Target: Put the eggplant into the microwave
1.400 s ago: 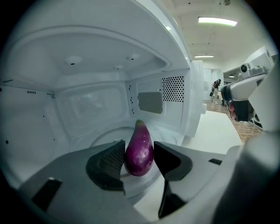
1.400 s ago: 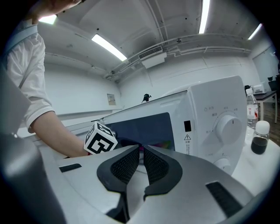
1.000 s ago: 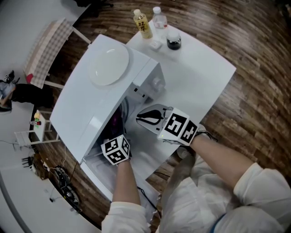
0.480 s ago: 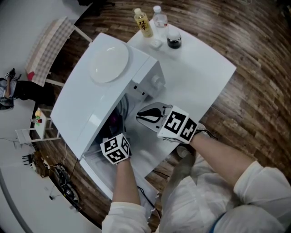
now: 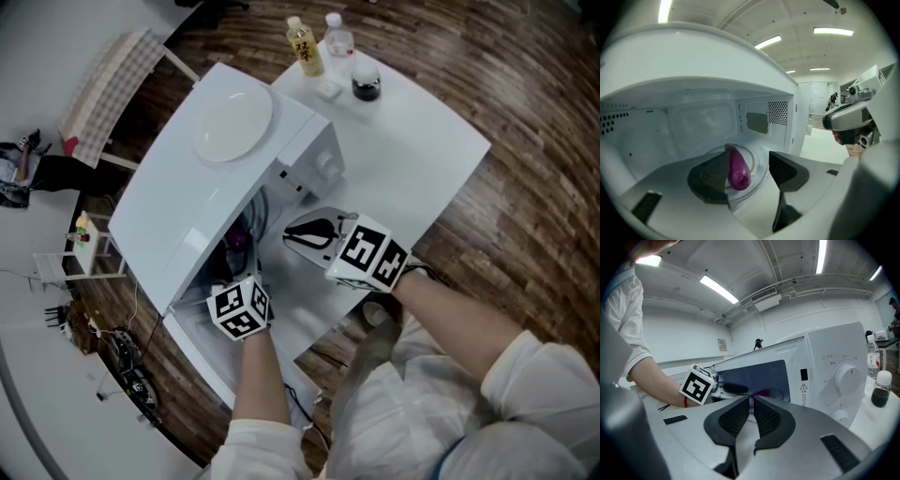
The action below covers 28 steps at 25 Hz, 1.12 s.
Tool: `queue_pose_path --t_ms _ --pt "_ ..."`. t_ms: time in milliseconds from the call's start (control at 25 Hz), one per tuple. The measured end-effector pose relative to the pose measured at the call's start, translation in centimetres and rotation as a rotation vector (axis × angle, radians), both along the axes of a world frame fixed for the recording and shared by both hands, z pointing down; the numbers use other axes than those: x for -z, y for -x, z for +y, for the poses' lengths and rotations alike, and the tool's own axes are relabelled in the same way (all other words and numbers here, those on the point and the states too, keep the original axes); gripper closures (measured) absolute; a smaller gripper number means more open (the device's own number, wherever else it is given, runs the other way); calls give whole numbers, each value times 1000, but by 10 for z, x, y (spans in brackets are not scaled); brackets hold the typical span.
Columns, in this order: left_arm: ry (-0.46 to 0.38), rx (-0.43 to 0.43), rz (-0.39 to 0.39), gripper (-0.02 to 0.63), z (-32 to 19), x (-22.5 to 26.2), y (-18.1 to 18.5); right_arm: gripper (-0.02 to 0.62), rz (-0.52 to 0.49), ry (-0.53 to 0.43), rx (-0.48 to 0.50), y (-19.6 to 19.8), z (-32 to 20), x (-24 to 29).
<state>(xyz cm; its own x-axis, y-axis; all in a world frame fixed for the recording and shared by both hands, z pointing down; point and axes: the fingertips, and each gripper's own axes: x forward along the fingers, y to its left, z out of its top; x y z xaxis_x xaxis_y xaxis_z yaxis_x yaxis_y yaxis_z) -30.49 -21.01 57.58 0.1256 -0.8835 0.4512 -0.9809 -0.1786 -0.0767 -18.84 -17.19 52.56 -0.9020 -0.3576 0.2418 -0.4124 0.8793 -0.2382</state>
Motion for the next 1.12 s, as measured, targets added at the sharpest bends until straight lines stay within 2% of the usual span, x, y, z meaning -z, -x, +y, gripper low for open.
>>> queue_pose_path --t_ms 240,360,760,1120 --pt "-41 -16 22 347 8 17 -13 560 14 -7 18 -3 5 -1" --pt "-60 -22 30 371 15 23 -20 560 12 -13 18 -5 6 1" --pt "-69 -57 98 585 39 31 -42 560 13 -33 35 -12 10 8" --pt "-96 -130 160 604 57 48 -72 560 22 -45 60 -15 20 14"
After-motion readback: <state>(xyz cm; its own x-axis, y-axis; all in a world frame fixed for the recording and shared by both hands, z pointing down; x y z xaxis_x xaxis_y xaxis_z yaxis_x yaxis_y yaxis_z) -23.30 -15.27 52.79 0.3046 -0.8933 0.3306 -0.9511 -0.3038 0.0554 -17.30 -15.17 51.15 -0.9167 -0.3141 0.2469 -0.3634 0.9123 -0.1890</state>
